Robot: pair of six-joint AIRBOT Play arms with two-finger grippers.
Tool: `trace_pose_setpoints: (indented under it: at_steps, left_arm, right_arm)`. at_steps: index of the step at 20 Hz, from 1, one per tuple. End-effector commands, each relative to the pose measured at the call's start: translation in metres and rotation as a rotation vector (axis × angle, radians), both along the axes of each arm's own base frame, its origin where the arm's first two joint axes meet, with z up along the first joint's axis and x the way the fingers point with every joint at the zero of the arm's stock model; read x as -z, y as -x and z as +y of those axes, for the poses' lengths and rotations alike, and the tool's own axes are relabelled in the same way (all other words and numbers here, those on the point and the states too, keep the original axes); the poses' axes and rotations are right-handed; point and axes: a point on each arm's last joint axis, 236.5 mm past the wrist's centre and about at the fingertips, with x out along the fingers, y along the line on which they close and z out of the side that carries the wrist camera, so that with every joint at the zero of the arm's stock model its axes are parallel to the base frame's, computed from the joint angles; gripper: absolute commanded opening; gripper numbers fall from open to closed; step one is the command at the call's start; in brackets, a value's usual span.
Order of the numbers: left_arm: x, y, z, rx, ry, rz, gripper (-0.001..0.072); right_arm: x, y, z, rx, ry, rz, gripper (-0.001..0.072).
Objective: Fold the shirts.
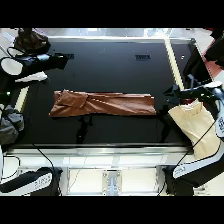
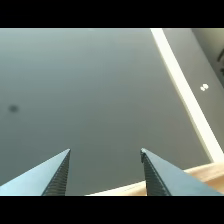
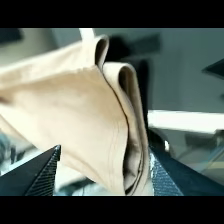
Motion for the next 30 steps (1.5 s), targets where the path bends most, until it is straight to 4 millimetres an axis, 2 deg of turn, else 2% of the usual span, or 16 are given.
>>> trace_pose_setpoints:
  at_steps: [1,4,8,10,14,15,17,18,19,20,21,22,24,26,30]
  left_arm:
    - [0.007,-0.001,-0.018,0.034,-0.003,0.005,0.0509]
    - [0.016,-0.002,-0.020,0.042,-0.005,0.029,0.0508]
    - [0.030,-0.003,-0.022,0.051,-0.009,0.065,0.0507]
    - [0.042,-0.001,-0.024,0.064,-0.012,0.102,0.0500]
    - [0.067,0.002,-0.028,0.089,-0.018,0.177,0.0499]
    - [0.071,0.002,-0.029,0.092,-0.019,0.190,0.0499]
    - [0.079,0.002,-0.029,0.095,-0.020,0.209,0.0499]
    - [0.082,0.001,-0.029,0.095,-0.020,0.216,0.0479]
    - [0.086,0.000,-0.029,0.096,-0.021,0.223,0.0431]
    - [0.090,0.000,-0.030,0.097,-0.021,0.233,0.0316]
    - [0.095,0.001,-0.031,0.103,-0.021,0.247,0.0111]
    - [0.104,0.003,-0.034,0.113,-0.022,0.272,0.0011]
    - [0.131,0.015,-0.054,0.170,0.000,0.372,0.0011]
    - [0.173,0.032,-0.082,0.246,-0.005,0.495,0.0011]
    - [0.247,0.061,-0.144,0.363,-0.033,0.645,0.0011]
  right_arm:
    - [0.034,0.001,0.030,-0.078,-0.036,0.029,0.0626]
    - [0.048,0.003,0.031,-0.113,0.036,0.039,0.0625]
    - [0.057,0.014,0.028,-0.137,0.081,0.090,0.0624]
    - [0.056,0.014,0.041,-0.163,0.078,0.088,0.0622]
    - [0.052,0.015,0.084,-0.242,0.056,0.071,0.0613]
    - [0.045,0.015,0.099,-0.258,0.020,0.061,0.0570]
    - [0.017,0.016,0.128,-0.312,-0.087,0.014,0.0244]
    - [-0.002,0.014,0.139,-0.334,-0.140,-0.023,0.0042]
    - [-0.022,0.010,0.146,-0.345,-0.176,-0.057,0.0014]
    - [-0.041,0.007,0.151,-0.359,-0.187,-0.098,0.0013]
    - [-0.060,0.002,0.153,-0.365,-0.182,-0.134,0.0014]
    - [-0.077,-0.002,0.156,-0.362,-0.174,-0.161,0.0013]
    - [-0.113,-0.009,0.164,-0.364,-0.153,-0.226,0.0013]
    - [-0.147,-0.015,0.179,-0.397,-0.134,-0.308,0.0013]
    - [-0.199,-0.017,0.225,-0.464,-0.122,-0.427,0.0012]
